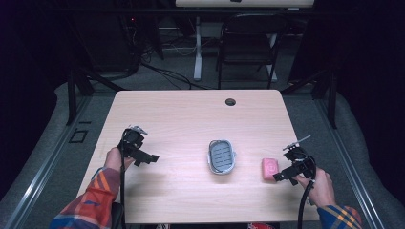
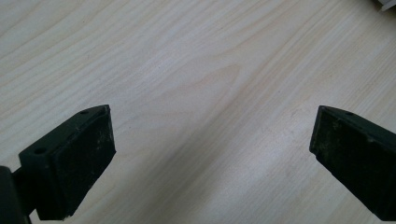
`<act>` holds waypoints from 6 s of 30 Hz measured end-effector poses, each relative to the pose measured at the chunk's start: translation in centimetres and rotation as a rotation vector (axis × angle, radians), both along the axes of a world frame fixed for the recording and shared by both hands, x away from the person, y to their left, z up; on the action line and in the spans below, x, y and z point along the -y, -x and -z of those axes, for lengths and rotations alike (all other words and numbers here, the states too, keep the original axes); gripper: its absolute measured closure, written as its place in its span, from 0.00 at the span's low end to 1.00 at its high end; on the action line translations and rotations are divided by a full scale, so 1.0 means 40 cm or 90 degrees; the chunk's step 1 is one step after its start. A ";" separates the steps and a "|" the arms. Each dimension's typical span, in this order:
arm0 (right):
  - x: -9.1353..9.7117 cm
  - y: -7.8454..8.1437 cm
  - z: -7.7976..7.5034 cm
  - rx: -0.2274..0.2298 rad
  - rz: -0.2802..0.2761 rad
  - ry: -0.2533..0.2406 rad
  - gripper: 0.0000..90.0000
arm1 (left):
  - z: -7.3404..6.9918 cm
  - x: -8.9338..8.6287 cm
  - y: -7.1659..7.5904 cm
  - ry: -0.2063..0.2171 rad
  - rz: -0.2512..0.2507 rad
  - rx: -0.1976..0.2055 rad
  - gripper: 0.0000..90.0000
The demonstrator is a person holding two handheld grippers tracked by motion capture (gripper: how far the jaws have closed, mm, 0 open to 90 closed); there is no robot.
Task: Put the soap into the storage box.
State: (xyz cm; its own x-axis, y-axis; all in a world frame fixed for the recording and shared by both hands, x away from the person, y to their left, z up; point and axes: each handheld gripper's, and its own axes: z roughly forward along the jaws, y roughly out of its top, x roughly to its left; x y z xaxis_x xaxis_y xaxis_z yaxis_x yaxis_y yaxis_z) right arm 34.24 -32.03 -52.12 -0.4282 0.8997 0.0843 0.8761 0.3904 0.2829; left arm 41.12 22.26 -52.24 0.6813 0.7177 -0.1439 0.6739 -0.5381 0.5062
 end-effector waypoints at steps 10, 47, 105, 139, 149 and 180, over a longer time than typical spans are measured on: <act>-0.027 -0.019 -0.009 -0.008 0.022 -0.047 0.00 | 0.000 0.000 -0.001 -0.003 0.002 0.000 0.00; -0.109 -0.087 0.049 -0.057 0.049 0.028 0.30 | 0.002 0.001 -0.002 -0.007 -0.001 -0.003 0.00; -0.096 -0.077 0.015 -0.043 -0.002 0.008 0.41 | 0.002 -0.001 -0.002 -0.008 -0.002 -0.004 0.00; -0.109 -0.094 -0.052 -0.029 -0.039 0.018 0.41 | 0.002 0.001 -0.002 -0.010 0.000 -0.004 0.00; -0.126 -0.105 -0.060 -0.023 -0.041 0.012 0.41 | 0.002 0.001 -0.002 -0.009 0.000 -0.004 0.00; -0.185 -0.146 -0.116 0.000 -0.075 0.021 0.41 | 0.005 0.010 -0.008 -0.010 0.004 -0.007 0.00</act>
